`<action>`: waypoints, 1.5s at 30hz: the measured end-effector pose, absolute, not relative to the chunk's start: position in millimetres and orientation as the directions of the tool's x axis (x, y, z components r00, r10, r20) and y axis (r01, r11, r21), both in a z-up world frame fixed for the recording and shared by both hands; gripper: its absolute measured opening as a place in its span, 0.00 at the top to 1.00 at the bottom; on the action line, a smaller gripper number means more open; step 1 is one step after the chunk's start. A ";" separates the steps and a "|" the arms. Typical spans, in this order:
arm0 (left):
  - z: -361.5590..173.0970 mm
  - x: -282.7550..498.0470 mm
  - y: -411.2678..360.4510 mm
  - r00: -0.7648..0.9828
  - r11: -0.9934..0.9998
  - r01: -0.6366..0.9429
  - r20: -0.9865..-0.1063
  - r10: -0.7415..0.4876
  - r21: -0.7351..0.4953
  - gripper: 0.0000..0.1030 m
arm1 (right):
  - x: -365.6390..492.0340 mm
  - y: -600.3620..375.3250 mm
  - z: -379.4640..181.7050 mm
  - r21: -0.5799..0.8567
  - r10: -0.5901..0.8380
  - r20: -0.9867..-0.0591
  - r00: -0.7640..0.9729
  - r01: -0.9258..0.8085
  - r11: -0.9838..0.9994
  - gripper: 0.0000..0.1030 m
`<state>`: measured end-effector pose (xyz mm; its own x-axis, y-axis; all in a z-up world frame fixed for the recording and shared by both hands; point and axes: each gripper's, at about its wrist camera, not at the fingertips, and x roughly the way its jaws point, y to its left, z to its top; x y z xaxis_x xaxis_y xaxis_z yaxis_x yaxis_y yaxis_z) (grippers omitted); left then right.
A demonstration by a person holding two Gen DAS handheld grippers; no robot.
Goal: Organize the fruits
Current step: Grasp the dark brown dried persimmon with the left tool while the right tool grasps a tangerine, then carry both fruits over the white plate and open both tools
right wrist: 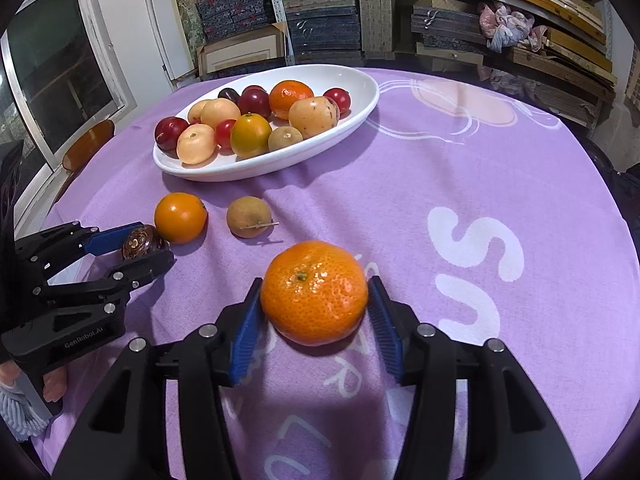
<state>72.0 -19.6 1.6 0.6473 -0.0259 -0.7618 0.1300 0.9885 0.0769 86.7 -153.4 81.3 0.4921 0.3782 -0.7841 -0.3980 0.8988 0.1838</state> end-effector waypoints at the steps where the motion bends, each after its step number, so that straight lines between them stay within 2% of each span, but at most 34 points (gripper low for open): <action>1: 1.5 71.4 -18.6 0.642 0.988 0.144 -0.765 -0.053 0.053 0.57 | 86.8 -153.4 81.3 0.184 0.378 -0.784 0.492 -0.398 0.899 0.51; 5: 16.0 64.6 -7.3 0.676 0.989 0.144 -0.728 -0.118 -0.027 0.57 | 86.8 -153.4 81.3 0.185 0.379 -0.784 0.492 -0.398 0.899 0.51; 8: 51.5 74.1 -1.1 0.737 0.992 0.126 -0.671 -0.081 0.018 0.57 | 87.4 -154.8 81.6 0.200 0.388 -0.780 0.491 -0.392 0.898 0.53; 11: 77.5 102.0 15.2 0.762 0.997 0.077 -0.645 -0.053 0.008 0.57 | 88.2 -161.6 91.7 0.245 0.420 -0.746 0.516 -0.374 0.894 0.53; 18: 90.9 161.8 49.7 0.751 1.000 -0.009 -0.660 -0.012 -0.029 0.57 | 105.8 -155.5 121.7 0.207 0.403 -0.712 0.575 -0.377 0.903 0.54; 23: 90.8 209.8 65.0 0.724 0.997 -0.049 -0.690 -0.009 -0.064 0.57 | 139.3 -116.3 145.3 0.154 0.407 -0.694 0.594 -0.430 0.890 0.54; 32: 59.6 270.5 78.8 0.655 0.992 -0.094 -0.755 -0.002 -0.084 0.56 | 196.6 -56.0 137.5 0.125 0.399 -0.701 0.591 -0.449 0.885 0.54; 33: 57.3 272.1 80.0 0.658 0.991 -0.102 -0.753 0.002 -0.087 0.55 | 201.0 -53.2 137.1 0.125 0.397 -0.703 0.590 -0.447 0.886 0.54; 34: 55.6 272.9 81.0 0.657 0.990 -0.103 -0.754 -0.003 -0.094 0.46 | 205.4 -52.6 136.4 0.136 0.401 -0.705 0.585 -0.443 0.886 0.54; 35: 55.2 273.0 82.0 0.657 0.989 -0.104 -0.754 -0.010 -0.104 0.32 | 208.8 -51.8 136.1 0.143 0.404 -0.707 0.581 -0.441 0.886 0.54; 36: 55.7 272.0 83.1 0.661 0.988 -0.109 -0.750 -0.011 -0.111 0.28 | 212.6 -50.8 135.6 0.145 0.402 -0.710 0.578 -0.439 0.887 0.54; 41: 73.2 249.8 86.5 0.700 0.985 -0.106 -0.714 -0.024 -0.137 0.25 | 223.3 -48.4 134.3 0.152 0.394 -0.725 0.565 -0.427 0.892 0.54; 45: 90.5 217.0 85.7 0.737 0.988 -0.086 -0.675 -0.024 -0.129 0.21 | 214.7 -59.0 147.4 0.168 0.406 -0.697 0.591 -0.416 0.894 0.54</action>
